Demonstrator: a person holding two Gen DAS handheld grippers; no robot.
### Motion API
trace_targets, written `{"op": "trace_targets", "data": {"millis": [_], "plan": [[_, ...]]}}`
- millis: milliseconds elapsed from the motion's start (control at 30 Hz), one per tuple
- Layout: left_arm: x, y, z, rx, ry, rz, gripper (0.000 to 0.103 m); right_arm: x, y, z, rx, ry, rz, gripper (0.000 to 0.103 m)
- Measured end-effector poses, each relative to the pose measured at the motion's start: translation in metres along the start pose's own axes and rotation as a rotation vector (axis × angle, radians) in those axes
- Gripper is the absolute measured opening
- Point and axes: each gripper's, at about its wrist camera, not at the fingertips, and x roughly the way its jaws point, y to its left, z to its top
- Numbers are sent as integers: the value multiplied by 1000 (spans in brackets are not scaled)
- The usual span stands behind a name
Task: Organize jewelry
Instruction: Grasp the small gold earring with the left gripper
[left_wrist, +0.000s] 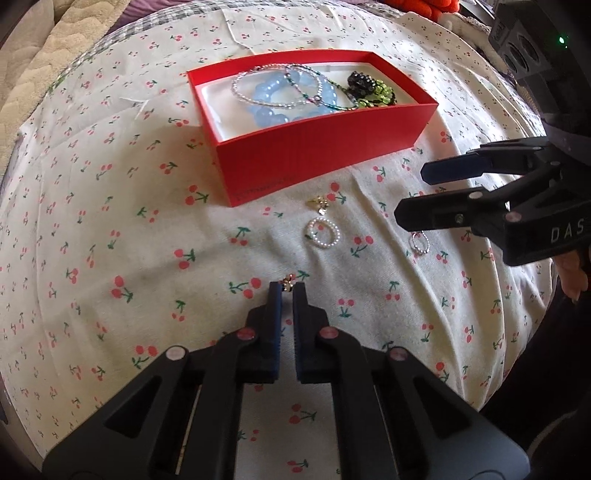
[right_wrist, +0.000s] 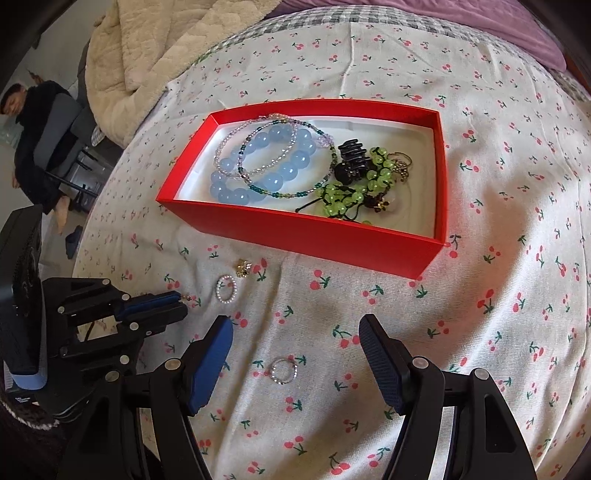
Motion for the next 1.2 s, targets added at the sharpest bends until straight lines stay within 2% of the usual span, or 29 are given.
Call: {"op": "trace_targets", "data": {"millis": [67,100,133,167,200,233,267,400,533,733,833,900,967,1200], "plan": [[-3,4,-1,3,-5,10,7,4,5,3,3,-4,7,70],[-5,6,-2,3,-10,16,7,6,7,5,6,-5,9,65],[-6,7,-2,6,-10,15,12,8,8,7,13,-5,14,62],[-7,8,-3,10,-6,12,18,11,9,10,26,-2,27,55],[-7,8,-5,12,-3,11,35,14,9,11,42,2,44,51],[-8,9,-6,14,-4,9,48,17,9,13,61,7,61,46],[-8,9,-8,21,-5,4,50,20,9,15,80,12,75,41],[-7,6,-10,40,4,-11,50,31,10,22,135,21,101,34],[-1,3,-7,30,4,-44,50,38,12,30,165,18,108,33],[7,-1,-3,24,-3,-39,48,45,19,31,156,3,72,30],[7,5,-2,6,-9,-47,44,47,24,30,129,-12,26,22],[7,8,-1,-6,-14,-50,42,47,27,29,103,-20,-14,12],[6,9,-2,-11,-20,-49,41,47,29,28,87,-26,-35,9],[6,9,-8,-9,-33,-35,34,33,18,22,110,-14,7,7]]}}
